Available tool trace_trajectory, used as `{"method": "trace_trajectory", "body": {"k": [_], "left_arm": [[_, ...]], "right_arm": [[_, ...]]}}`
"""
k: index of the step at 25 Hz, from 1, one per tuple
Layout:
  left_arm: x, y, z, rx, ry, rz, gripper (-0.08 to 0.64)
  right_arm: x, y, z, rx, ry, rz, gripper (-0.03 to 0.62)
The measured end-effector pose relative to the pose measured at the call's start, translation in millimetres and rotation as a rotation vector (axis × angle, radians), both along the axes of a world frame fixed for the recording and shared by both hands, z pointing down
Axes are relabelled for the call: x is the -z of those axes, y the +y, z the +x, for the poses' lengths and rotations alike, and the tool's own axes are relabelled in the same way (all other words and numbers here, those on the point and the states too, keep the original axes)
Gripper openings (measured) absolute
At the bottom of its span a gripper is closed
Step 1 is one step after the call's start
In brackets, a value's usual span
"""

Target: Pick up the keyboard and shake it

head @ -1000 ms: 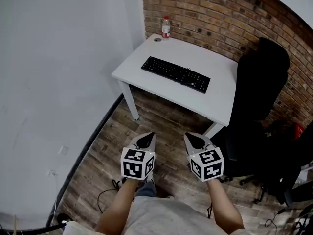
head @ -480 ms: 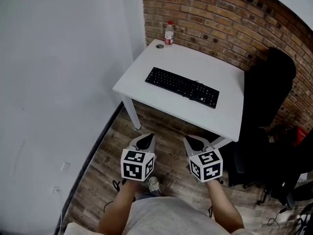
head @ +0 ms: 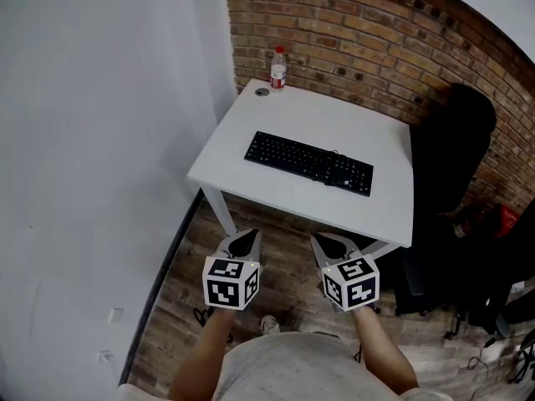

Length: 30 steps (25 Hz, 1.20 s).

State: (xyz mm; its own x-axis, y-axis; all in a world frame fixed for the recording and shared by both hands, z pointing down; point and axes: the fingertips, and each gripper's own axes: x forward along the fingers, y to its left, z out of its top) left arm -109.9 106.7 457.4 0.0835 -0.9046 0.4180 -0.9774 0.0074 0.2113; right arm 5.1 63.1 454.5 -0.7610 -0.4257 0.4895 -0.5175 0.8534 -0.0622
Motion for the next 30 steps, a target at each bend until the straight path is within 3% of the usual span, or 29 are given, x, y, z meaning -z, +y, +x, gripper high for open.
{"method": "trace_trajectory", "body": {"k": [17, 30], "left_arm": [[-2.4, -68.4, -14.7, -0.099, -0.022, 0.003, -0.008], [-23.2, -171.0, -22.4, -0.138, -0.051, -0.05, -0.008]], "right_arm": [[-4.2, -60.3, 0.6, -0.134, -0.034, -0.006, 0.011], [-26.2, -161.7, -3.6, -0.185, -0.064, -0.042, 0.011]]}}
